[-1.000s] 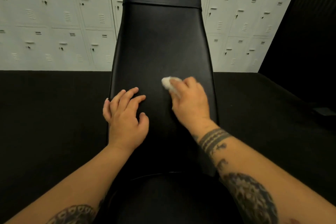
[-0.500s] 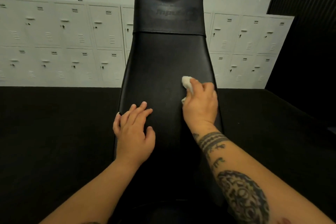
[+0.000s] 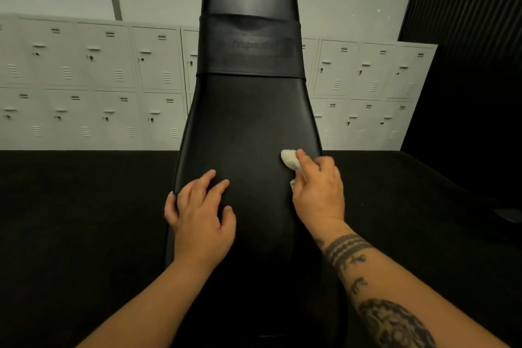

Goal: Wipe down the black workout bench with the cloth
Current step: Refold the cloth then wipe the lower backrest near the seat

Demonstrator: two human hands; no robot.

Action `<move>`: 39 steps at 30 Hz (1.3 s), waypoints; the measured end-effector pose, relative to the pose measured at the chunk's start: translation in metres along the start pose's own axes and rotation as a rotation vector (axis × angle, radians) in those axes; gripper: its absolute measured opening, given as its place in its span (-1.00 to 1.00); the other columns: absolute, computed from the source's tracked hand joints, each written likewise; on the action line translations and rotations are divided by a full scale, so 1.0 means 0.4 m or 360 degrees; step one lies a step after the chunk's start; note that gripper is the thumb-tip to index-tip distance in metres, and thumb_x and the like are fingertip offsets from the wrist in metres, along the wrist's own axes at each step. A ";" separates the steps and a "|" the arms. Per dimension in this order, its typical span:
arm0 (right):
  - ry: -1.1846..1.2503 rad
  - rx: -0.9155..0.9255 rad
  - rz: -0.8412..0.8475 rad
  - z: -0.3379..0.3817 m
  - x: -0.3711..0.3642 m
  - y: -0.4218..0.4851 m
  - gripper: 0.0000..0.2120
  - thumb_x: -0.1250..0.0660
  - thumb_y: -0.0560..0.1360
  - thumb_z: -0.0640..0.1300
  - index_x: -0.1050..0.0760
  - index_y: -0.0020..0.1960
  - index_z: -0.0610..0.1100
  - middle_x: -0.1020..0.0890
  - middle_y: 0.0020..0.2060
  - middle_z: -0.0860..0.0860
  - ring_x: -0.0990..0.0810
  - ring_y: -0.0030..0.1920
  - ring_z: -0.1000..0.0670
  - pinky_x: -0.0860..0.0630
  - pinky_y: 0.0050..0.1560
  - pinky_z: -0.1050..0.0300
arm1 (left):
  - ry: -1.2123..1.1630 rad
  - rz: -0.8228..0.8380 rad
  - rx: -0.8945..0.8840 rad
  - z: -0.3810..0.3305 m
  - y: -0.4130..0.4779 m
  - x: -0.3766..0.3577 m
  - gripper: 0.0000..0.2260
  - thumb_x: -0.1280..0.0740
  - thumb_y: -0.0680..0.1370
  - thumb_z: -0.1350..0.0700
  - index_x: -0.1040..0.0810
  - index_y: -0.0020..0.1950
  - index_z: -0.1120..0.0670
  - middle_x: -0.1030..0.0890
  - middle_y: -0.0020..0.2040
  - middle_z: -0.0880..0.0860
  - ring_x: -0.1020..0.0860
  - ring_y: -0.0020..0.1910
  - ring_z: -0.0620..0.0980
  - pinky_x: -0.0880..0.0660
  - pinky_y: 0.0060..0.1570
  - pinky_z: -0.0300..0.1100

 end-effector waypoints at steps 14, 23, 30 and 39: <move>0.0280 0.1039 0.0747 0.235 -0.065 -0.206 -0.57 -0.28 0.47 -0.03 -0.39 0.34 0.10 -0.44 0.00 0.00 -0.43 -0.06 -0.08 -0.46 -0.07 -0.02 | -0.0882 -0.0448 0.0205 0.032 -0.020 0.047 -0.68 -0.27 0.62 0.25 -0.53 0.25 -0.12 -0.49 0.29 -0.16 -0.47 0.31 -0.11 -0.45 0.36 0.08; 0.1579 -0.0476 0.0763 0.261 0.018 -0.050 -0.82 -0.20 0.63 0.09 -0.58 -0.01 0.15 -0.63 -0.04 0.01 -0.62 -0.06 0.15 -0.55 -0.02 0.23 | -0.1364 0.0179 0.0599 -0.094 0.048 0.090 -0.85 -0.34 0.63 -0.01 -0.60 0.19 -0.10 -0.72 -0.03 -0.07 -0.69 -0.04 -0.12 -0.63 0.08 -0.01; 0.1690 -0.0087 0.0929 0.271 0.060 -0.069 -0.66 -0.40 0.54 -0.04 -0.51 0.30 0.14 -0.64 0.13 0.19 -0.58 0.15 0.24 -0.49 0.10 0.34 | -0.1247 0.0083 0.0543 -0.074 0.105 0.153 -0.54 -0.42 0.37 -0.33 -0.62 -0.07 0.06 -0.68 -0.22 0.09 -0.67 -0.22 0.01 -0.61 -0.18 -0.04; 0.0557 -0.0021 0.0100 0.287 -0.026 0.192 -0.71 -0.30 0.55 0.05 -0.50 0.25 0.06 -0.59 0.10 0.03 -0.53 0.12 -0.04 -0.44 0.16 -0.04 | -0.0447 -0.0222 0.0083 -0.040 0.276 0.146 -0.83 -0.44 0.55 -0.09 -0.52 -0.05 -0.05 -0.57 -0.16 -0.09 -0.54 -0.17 -0.12 -0.42 -0.28 -0.19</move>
Point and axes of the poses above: each hand's wrist, its own y-axis towards the middle knuckle, its own x-axis out of the back of the hand, z = x × y, the point moved 3 cm from there along y, towards the middle knuckle
